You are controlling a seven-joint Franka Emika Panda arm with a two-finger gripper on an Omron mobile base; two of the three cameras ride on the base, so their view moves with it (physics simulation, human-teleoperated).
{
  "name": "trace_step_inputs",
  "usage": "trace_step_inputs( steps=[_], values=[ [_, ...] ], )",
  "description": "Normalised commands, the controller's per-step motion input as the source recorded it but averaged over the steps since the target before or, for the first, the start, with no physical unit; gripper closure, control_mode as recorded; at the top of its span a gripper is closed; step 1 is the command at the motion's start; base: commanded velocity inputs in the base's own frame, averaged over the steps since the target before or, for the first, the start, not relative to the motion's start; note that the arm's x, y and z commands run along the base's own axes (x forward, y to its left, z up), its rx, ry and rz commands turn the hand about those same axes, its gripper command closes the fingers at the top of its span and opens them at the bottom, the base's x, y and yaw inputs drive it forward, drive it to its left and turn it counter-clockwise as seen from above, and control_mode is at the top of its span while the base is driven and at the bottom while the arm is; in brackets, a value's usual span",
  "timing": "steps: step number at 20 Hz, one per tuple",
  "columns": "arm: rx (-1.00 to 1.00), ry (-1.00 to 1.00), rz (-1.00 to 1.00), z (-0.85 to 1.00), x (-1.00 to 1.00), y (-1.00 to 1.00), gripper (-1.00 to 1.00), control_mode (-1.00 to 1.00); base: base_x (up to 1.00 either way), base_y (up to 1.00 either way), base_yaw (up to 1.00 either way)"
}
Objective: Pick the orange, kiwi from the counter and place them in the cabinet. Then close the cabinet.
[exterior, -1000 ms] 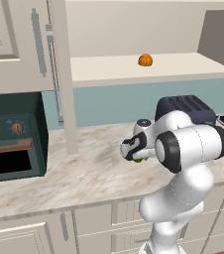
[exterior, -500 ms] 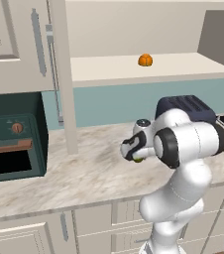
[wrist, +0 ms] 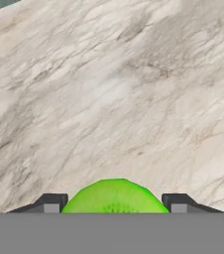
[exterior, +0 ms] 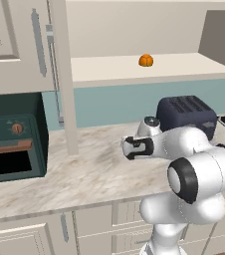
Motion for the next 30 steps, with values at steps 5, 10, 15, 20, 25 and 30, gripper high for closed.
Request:
trace_step_inputs(
  steps=[5,10,15,20,25,30],
  values=[
    [0.17,0.04,0.0,1.0,-0.05,0.02,1.0,-1.0,0.0,0.0,0.0],
    [0.02,0.16,0.0,1.0,-0.3,0.0,1.0,-1.0,0.0,0.0,0.0],
    [-0.11,0.04,0.0,1.0,-0.5,0.09,1.0,-1.0,0.0,0.0,0.0],
    [-0.16,-0.14,0.01,1.0,-0.59,0.2,1.0,-1.0,0.0,0.0,0.0],
    [-0.12,-0.46,0.06,1.0,-0.37,0.15,1.0,-1.0,0.0,0.0,0.0],
    [-0.09,-0.31,0.05,1.0,-0.02,0.05,1.0,-1.0,0.0,0.0,0.0]
  ],
)
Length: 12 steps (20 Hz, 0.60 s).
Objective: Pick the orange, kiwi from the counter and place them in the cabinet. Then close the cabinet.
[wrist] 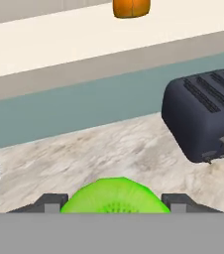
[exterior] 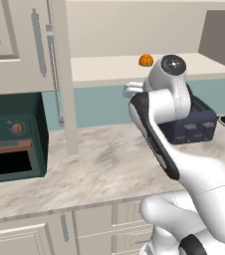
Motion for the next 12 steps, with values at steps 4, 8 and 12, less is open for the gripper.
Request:
trace_step_inputs(
  steps=[4,8,12],
  values=[
    [-0.1,-0.08,0.01,1.0,0.0,0.13,1.0,-1.0,0.0,0.0,0.0],
    [-0.15,0.0,0.04,0.8,0.15,0.29,1.0,-1.0,0.0,0.0,0.0],
    [-0.11,0.0,0.1,0.49,0.39,0.32,1.0,-1.0,0.0,0.0,0.0]
  ],
)
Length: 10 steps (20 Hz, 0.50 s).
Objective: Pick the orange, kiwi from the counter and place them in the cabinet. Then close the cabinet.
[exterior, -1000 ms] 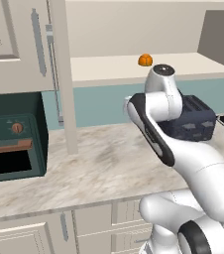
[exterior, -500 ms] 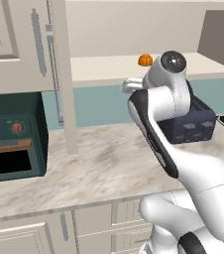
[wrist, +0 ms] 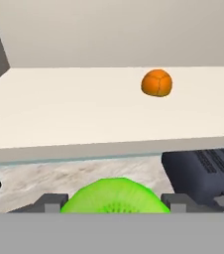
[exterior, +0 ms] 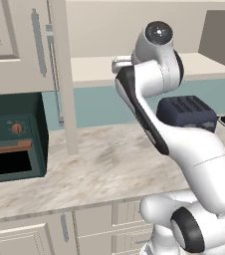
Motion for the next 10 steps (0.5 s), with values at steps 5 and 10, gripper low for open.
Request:
trace_step_inputs(
  steps=[5,10],
  values=[
    [-0.06,0.0,0.2,-0.03,0.71,0.07,1.0,-1.0,0.0,0.0,0.0],
    [-0.07,-0.09,0.28,-0.41,0.91,0.0,1.0,-1.0,0.0,0.0,0.0]
  ],
)
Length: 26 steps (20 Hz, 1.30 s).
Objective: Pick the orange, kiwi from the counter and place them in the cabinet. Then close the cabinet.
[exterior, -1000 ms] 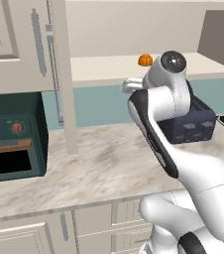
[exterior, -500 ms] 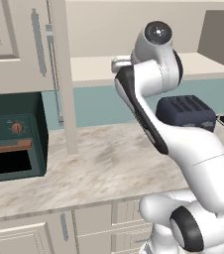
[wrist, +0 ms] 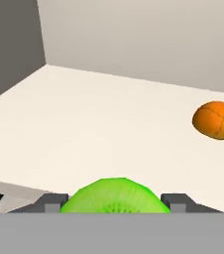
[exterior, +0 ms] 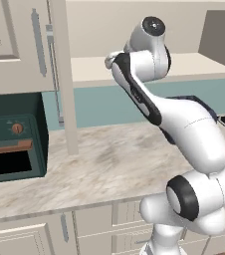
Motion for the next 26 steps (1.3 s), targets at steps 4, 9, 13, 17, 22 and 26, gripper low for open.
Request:
trace_step_inputs(
  steps=[4,9,13,17,22,26],
  values=[
    [-0.05,-0.05,0.22,-0.25,0.92,0.0,1.0,-1.0,0.0,0.0,0.0],
    [0.0,0.0,0.13,-0.01,1.0,0.0,1.0,-1.0,0.0,0.0,0.0],
    [0.0,0.05,0.1,0.0,1.0,0.0,1.0,-1.0,0.0,0.0,0.0],
    [0.0,0.04,0.09,0.0,0.94,0.08,-1.0,-1.0,0.0,0.0,0.0],
    [-0.01,0.0,0.09,0.0,0.64,0.11,-1.0,-1.0,0.0,0.0,0.0],
    [0.0,0.0,0.08,0.0,0.58,0.0,-1.0,-1.0,0.0,0.0,0.0]
  ],
)
